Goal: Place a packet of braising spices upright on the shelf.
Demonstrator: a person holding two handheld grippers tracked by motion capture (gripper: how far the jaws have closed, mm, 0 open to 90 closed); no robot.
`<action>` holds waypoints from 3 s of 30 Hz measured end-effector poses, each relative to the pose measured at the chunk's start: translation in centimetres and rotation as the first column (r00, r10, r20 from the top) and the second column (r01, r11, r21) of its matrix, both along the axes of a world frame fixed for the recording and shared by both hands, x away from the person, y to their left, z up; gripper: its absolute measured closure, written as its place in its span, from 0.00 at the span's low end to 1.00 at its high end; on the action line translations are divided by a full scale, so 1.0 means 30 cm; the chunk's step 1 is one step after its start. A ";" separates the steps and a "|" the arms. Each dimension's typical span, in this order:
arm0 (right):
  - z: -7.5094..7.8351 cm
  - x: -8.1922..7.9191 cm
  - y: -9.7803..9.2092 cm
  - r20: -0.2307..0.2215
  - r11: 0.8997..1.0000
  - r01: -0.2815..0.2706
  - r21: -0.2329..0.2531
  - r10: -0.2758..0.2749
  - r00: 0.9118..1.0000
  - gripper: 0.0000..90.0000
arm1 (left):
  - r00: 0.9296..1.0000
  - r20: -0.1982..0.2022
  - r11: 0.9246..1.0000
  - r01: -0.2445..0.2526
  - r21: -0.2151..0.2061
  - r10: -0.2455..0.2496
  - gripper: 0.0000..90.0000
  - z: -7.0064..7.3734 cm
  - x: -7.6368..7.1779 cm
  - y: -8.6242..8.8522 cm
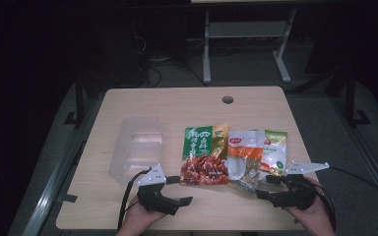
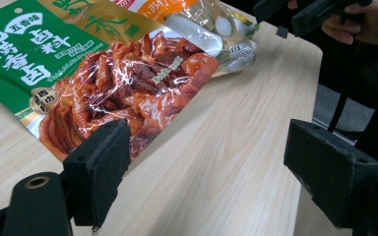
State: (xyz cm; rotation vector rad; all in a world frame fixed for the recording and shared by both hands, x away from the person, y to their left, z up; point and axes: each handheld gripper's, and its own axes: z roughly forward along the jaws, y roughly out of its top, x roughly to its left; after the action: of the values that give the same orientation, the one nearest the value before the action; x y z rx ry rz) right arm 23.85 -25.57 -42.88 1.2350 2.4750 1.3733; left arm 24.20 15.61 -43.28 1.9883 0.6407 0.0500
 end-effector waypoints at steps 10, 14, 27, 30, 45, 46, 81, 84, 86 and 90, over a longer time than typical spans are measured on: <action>0.030 0.053 0.035 -0.016 0.999 -0.029 0.024 0.030 0.999 0.26 | 1.000 -0.010 1.000 -0.008 -0.011 0.008 0.19 0.000 0.006 0.009; 0.048 0.085 0.055 -0.032 0.999 -0.042 0.027 0.043 0.999 0.23 | 1.000 -0.010 1.000 -0.007 -0.016 0.007 0.19 -0.001 0.006 0.006; 0.099 0.239 0.144 -0.058 0.998 -0.058 -0.012 0.057 0.997 0.25 | 1.000 0.009 1.000 -0.012 -0.016 0.012 0.19 0.007 0.006 0.006; 0.111 0.278 0.167 -0.075 0.998 -0.055 -0.034 0.052 0.996 0.26 | 1.000 0.013 1.000 -0.014 -0.014 0.014 0.19 0.011 0.005 0.006; 0.116 0.489 0.267 -0.177 0.995 -0.050 -0.086 0.034 0.984 0.32 | 1.000 0.020 1.000 -0.004 -0.006 0.004 0.20 0.015 0.010 -0.012; 0.114 0.506 0.279 -0.188 0.994 -0.047 -0.094 0.029 0.982 0.32 | 1.000 0.020 1.000 -0.005 -0.009 0.005 0.20 0.013 0.010 -0.014; -0.001 0.679 0.336 -0.318 0.976 0.087 -0.202 -0.150 0.936 0.85 | 1.000 0.002 1.000 -0.002 -0.018 0.002 0.20 0.007 0.022 -0.038; 0.003 0.678 0.332 -0.318 0.979 0.088 -0.181 -0.143 0.937 0.95 | 1.000 0.002 1.000 -0.008 -0.017 0.008 0.20 0.007 0.024 -0.038; 0.009 0.675 0.329 -0.311 0.984 0.079 -0.160 -0.126 0.942 0.99 | 1.000 0.003 1.000 -0.015 -0.017 0.015 0.20 0.009 0.026 -0.039; 0.037 0.656 0.328 -0.283 0.988 0.056 -0.144 -0.095 0.954 1.00 | 1.000 -0.002 0.999 -0.031 -0.023 0.031 0.20 0.016 0.032 -0.041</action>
State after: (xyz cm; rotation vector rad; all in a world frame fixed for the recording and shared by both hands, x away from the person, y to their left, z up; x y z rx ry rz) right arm 43.52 -15.72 -41.78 1.5803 2.6193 1.0532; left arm 25.15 14.39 -42.81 1.9569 0.6705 0.0589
